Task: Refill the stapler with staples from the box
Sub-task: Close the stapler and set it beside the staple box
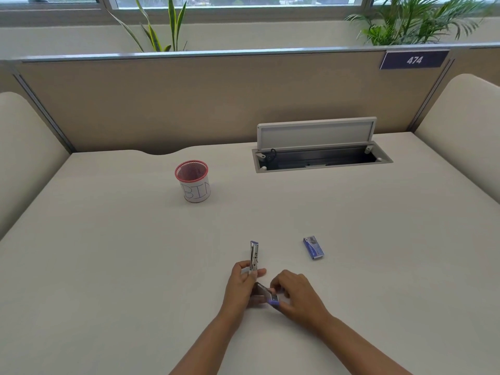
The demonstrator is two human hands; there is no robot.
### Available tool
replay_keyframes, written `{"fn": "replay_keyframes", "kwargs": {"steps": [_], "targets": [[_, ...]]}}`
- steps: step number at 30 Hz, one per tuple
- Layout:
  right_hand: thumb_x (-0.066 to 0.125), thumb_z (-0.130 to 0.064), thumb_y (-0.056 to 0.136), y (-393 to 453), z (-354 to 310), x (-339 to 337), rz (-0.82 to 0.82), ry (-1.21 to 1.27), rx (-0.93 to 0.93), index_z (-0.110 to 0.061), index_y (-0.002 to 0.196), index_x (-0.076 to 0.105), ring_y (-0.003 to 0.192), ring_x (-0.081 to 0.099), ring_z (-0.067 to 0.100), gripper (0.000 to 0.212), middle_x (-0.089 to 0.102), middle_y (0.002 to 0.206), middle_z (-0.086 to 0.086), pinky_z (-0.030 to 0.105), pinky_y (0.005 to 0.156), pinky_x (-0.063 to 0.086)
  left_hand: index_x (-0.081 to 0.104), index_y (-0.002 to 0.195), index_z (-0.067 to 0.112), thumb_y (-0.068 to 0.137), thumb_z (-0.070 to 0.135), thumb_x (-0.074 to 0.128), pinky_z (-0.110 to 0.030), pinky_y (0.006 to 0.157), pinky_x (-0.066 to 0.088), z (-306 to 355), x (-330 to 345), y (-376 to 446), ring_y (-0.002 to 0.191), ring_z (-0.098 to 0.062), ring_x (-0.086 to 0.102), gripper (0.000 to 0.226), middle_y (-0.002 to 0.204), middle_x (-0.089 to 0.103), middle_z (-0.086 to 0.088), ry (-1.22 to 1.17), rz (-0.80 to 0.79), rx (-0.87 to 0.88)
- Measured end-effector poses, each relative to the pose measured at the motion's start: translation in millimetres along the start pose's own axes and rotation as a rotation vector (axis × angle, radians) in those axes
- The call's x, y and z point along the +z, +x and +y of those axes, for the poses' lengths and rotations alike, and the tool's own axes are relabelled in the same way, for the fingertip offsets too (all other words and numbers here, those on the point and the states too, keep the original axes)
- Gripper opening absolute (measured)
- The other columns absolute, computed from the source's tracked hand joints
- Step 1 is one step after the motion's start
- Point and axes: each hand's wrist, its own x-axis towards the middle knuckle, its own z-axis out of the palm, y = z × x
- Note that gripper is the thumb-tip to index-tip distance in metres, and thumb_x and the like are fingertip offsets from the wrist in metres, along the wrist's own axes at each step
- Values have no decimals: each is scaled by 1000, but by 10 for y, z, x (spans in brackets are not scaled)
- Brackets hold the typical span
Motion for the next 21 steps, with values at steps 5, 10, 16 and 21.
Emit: {"fn": "replay_keyframes", "kwargs": {"steps": [5,10,16,21], "targets": [[46,-59,82,0,27,23,31,11,-10,-23,82,55,65,37,-7,37,53,78,-7,21,67,31,50,104,22,95,16,46,-29,54,56,-14,-8,10,71,-23,63,12,106,69,-5,-10,-6,-11],[36,-60,86,17,0,18,57,14,7,-24,73,45,63,34,2,39,44,73,-10,19,62,26,51,106,20,97,17,43,-31,55,57,-14,-20,4,67,-20,70,13,98,70,-5,-30,-32,-6],[42,-43,91,54,-22,9,66,93,77,-23,71,54,61,47,7,30,56,69,-3,23,60,33,52,99,8,98,18,41,-27,52,56,10,-11,-12,53,-20,66,15,77,63,-7,-32,-54,-28],[37,-42,92,101,-50,-19,49,102,114,-20,72,66,68,58,10,41,69,73,-4,25,63,37,55,99,8,97,19,43,-27,50,56,33,-13,-17,49,-18,65,17,84,62,-12,-39,-54,-44]]}}
